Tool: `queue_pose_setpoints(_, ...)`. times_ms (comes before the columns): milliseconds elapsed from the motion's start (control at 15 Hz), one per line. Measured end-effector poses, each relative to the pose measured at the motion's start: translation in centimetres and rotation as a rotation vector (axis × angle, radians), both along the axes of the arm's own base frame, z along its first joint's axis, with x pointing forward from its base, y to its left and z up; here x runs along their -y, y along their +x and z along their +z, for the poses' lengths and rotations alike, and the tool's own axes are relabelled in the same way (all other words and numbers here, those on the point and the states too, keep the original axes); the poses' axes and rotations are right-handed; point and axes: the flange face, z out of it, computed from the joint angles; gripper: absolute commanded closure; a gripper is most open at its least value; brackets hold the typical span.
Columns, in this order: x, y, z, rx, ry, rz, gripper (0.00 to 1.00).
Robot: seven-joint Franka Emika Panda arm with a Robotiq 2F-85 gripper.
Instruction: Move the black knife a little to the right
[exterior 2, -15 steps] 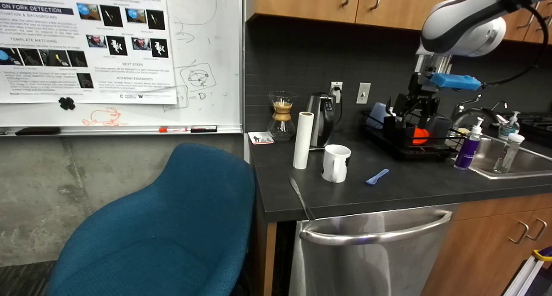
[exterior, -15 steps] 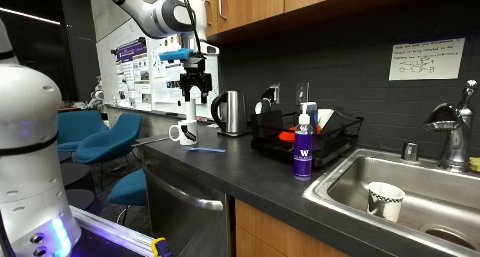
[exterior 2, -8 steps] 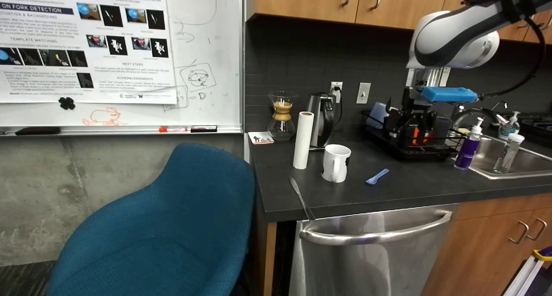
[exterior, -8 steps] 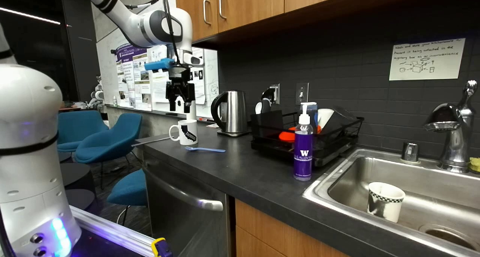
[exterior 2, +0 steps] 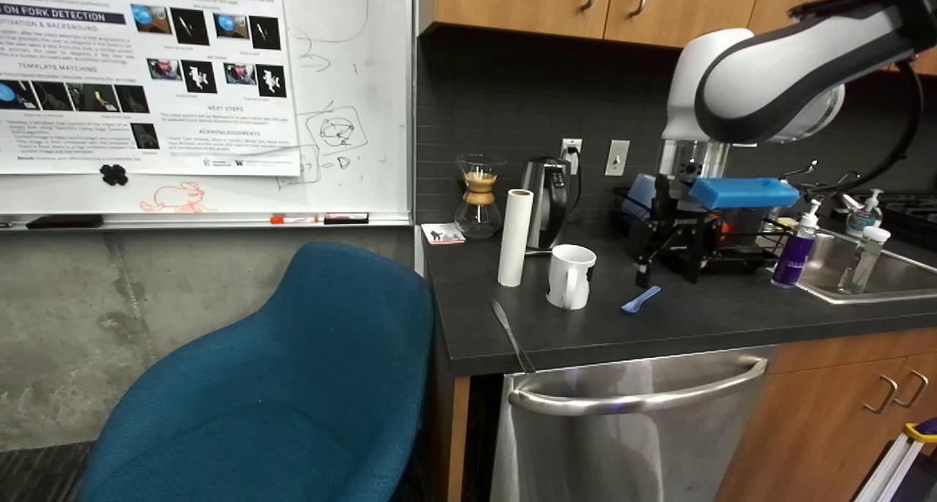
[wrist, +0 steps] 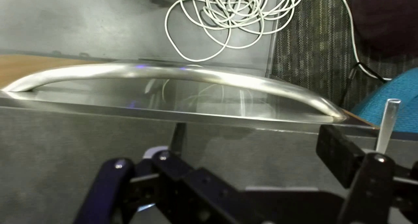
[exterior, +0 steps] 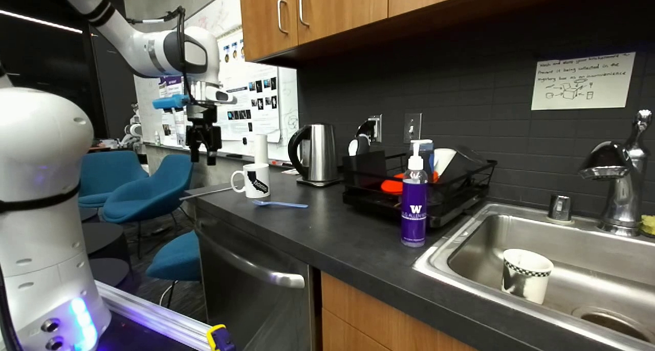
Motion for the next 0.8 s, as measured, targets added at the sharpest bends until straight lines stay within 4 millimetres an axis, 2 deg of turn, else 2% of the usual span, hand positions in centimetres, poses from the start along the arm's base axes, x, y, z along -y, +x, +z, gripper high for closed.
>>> queue_pose_setpoints(400, -8.6, -2.3, -5.0, 0.07, 0.009, 0.063, 0.0)
queue_pose_setpoints(600, -11.4, -2.5, -6.8, 0.085, 0.008, 0.075, 0.0)
queue_pose_setpoints(800, -13.0, -1.6, -7.9, 0.086, 0.016, 0.057, 0.0)
